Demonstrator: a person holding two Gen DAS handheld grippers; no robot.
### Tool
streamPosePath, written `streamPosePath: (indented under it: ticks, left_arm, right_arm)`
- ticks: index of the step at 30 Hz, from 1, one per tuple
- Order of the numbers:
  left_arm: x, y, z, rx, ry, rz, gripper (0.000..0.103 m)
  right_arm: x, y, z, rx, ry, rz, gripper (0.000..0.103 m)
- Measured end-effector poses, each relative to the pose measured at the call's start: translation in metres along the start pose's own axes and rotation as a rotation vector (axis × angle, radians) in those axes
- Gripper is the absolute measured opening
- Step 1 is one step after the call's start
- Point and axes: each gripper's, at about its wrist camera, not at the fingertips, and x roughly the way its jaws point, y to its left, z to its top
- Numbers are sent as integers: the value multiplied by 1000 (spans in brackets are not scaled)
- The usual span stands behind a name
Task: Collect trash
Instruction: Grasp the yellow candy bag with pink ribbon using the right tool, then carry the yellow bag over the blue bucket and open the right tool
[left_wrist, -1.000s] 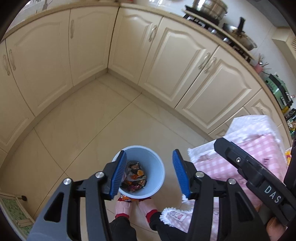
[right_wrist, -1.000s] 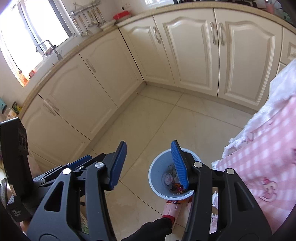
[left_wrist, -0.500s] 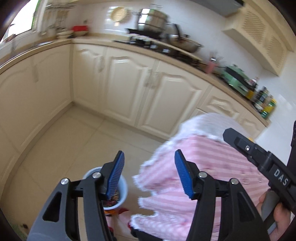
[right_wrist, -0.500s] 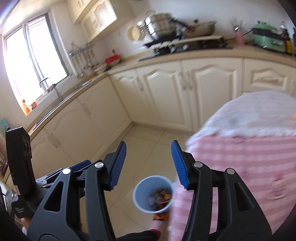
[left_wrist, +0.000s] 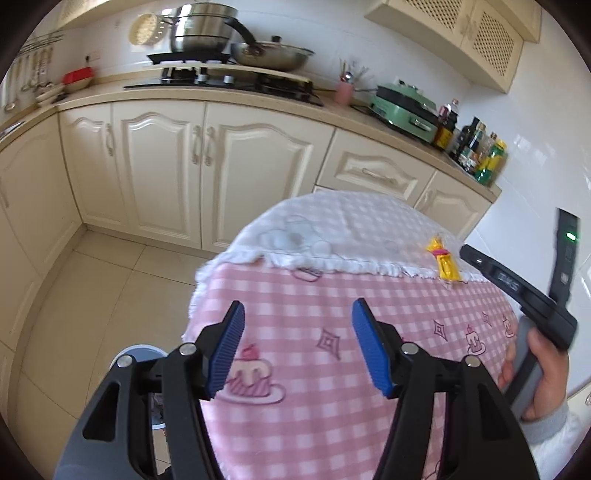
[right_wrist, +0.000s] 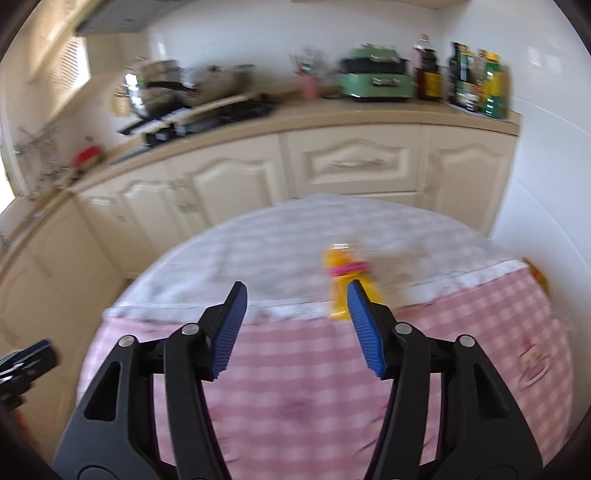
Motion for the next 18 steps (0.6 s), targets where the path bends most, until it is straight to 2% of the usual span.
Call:
streamPosePath:
  ticks: [4,9,10,11,12,14,18]
  left_arm:
    - [15,-3,-1,4,25,6,59]
    - [22,12,-5,-18,51,34,59]
    - [21,14,-7,-20,54,42,59]
    - [19,17,-8,-22,55,50,59]
    - [15,21,-10,-26,52,53,59]
    - [6,26,-12,-31,48,59,59]
    - [-15,31,-18,-28,30,72,60]
  right_arm:
    - [43,-16,7,-24,83,-64,61]
    - [81,-23,7,-44,164,-63,60]
    - [85,-23,6,-50,175,-66,55]
    - [85,-23,4,-53,180,-67,39]
    - [84,-23,2,-52,180,-64,38]
    - [80,-24,-1,-47,184,-49,29]
    - [50,-14,-10,-51,157,-22,25]
